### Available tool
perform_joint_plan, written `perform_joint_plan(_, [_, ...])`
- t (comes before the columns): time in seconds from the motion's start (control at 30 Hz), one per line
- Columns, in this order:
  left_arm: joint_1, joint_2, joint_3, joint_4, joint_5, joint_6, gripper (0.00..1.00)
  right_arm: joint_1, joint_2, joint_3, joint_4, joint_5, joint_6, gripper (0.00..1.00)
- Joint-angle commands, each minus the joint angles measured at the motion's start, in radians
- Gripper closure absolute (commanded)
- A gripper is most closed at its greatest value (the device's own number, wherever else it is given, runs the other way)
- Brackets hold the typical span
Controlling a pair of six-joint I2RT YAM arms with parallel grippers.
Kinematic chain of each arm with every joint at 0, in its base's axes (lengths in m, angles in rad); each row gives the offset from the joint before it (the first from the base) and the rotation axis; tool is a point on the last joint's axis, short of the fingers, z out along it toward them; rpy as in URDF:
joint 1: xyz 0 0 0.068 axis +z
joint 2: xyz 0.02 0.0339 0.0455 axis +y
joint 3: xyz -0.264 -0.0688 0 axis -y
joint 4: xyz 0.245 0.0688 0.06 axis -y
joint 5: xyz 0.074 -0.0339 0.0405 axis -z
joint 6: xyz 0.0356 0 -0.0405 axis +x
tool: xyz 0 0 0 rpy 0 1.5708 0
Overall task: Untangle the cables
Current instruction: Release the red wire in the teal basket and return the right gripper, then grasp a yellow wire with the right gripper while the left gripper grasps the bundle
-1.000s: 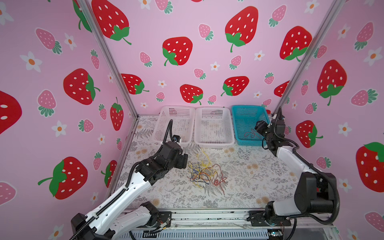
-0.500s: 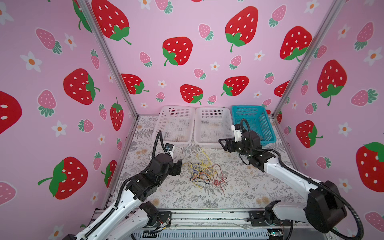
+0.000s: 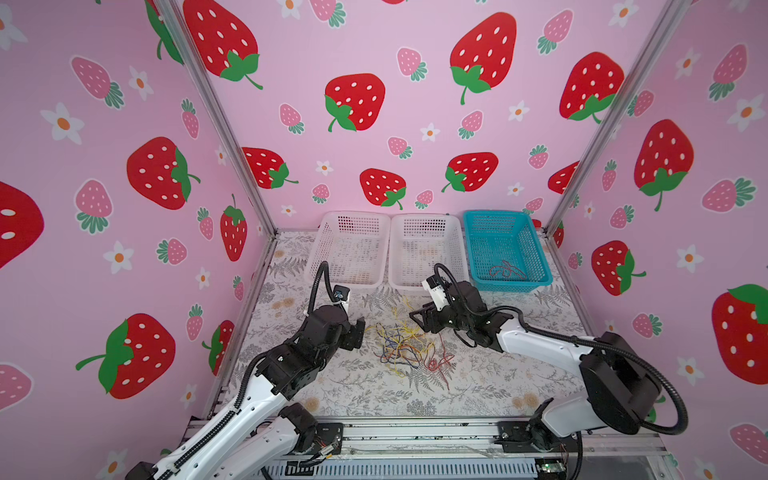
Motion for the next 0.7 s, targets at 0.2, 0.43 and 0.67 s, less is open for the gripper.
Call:
perform_joint_plan(0.2, [0.001,0.007,0.000,0.016,0.003,0.016,0.14,0.023,0.118,0.083,-0.002,0.089,-0.053,0.41])
perform_joint_plan(0.43, [0.001,0.017,0.001,0.013,0.010,0.019,0.14,0.032,0.146,0.094,0.017,0.098,-0.056,0.62])
perform_joint_plan(0.67, [0.001,0.022,0.001,0.015,0.021,0.021,0.14,0.050,0.086,0.060,0.048,0.093,-0.079,0.85])
